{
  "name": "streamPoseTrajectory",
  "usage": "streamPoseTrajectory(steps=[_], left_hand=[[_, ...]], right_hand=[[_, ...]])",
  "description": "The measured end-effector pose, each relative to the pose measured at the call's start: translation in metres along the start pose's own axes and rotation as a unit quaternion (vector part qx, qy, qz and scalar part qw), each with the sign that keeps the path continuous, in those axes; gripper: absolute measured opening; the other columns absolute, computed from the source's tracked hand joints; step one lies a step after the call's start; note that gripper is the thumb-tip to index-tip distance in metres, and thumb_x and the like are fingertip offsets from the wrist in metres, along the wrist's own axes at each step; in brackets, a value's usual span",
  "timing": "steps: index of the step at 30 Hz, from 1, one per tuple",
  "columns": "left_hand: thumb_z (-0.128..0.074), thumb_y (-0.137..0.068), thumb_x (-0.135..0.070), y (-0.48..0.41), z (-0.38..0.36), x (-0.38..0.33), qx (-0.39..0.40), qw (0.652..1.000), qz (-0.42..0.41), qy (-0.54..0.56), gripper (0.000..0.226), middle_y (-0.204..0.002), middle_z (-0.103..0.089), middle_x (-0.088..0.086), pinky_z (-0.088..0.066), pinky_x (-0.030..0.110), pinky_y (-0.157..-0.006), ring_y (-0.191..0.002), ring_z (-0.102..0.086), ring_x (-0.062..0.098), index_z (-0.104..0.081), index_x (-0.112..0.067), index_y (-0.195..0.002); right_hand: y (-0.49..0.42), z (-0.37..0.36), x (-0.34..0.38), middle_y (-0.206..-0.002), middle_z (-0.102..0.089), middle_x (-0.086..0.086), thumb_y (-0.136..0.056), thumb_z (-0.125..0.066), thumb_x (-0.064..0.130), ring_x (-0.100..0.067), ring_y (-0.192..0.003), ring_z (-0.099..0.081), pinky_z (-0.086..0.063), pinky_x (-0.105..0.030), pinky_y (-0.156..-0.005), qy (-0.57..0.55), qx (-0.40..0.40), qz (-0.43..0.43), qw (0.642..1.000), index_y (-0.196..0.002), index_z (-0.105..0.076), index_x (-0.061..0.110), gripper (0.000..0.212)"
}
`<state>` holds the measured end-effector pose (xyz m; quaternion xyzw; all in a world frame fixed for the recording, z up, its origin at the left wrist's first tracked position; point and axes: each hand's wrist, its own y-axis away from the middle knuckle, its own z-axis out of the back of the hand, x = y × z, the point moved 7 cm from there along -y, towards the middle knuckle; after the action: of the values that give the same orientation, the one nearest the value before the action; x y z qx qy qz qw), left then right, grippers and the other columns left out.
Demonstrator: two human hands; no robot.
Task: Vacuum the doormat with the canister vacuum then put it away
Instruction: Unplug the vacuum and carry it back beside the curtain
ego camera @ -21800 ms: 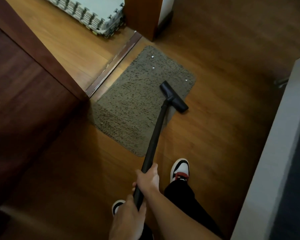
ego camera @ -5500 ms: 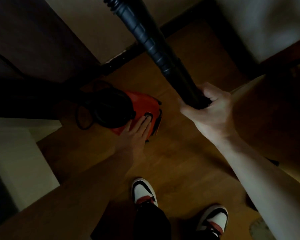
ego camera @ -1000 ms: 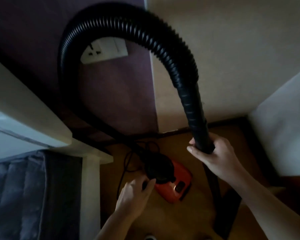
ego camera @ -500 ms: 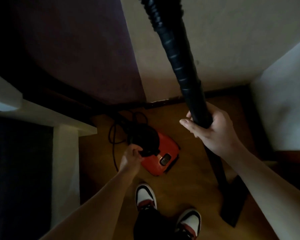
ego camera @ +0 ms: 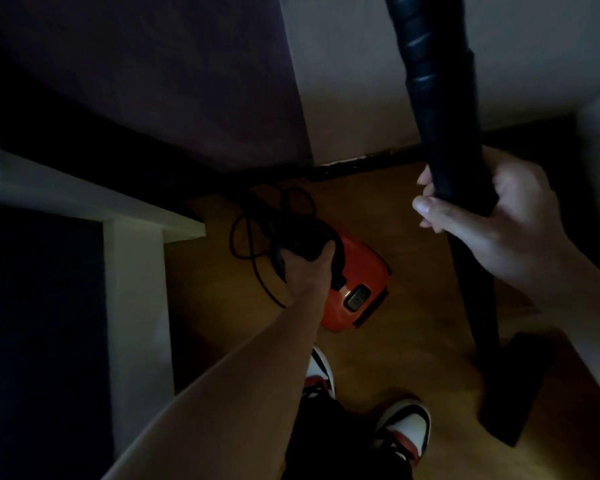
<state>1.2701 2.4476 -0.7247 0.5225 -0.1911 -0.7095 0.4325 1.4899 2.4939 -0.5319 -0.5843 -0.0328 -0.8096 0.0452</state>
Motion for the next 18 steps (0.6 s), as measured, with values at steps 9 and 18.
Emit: streamPoseTrajectory(steps=[9, 18], left_hand=[[-0.069, -0.091, -0.021, -0.011, -0.008, 0.014, -0.028, 0.991, -0.022, 0.128, 0.064, -0.133, -0.058, 0.006, -0.048, 0.029, -0.101, -0.119, -0.058, 0.018, -0.038, -0.016, -0.147], [-0.068, -0.089, -0.018, 0.005, 0.023, 0.021, -0.031, 0.986, 0.02, 0.161, 0.043, -0.063, -0.063, 0.006, -0.052, 0.034, -0.056, -0.048, -0.055, 0.016, -0.055, -0.019, -0.13]], right_hand=[[-0.003, -0.005, -0.01, -0.084, -0.069, -0.006, -0.088, -0.072, 0.03, -0.021, -0.075, -0.07, -0.058, -0.044, -0.07, 0.039, -0.013, 0.016, 0.999, -0.098, -0.065, 0.011, 0.023], [0.006, -0.028, -0.003, -0.059, -0.054, -0.008, -0.087, -0.07, 0.029, -0.023, -0.047, -0.053, -0.045, -0.034, -0.046, -0.022, 0.047, -0.025, 0.998, -0.08, -0.056, 0.006, 0.028]])
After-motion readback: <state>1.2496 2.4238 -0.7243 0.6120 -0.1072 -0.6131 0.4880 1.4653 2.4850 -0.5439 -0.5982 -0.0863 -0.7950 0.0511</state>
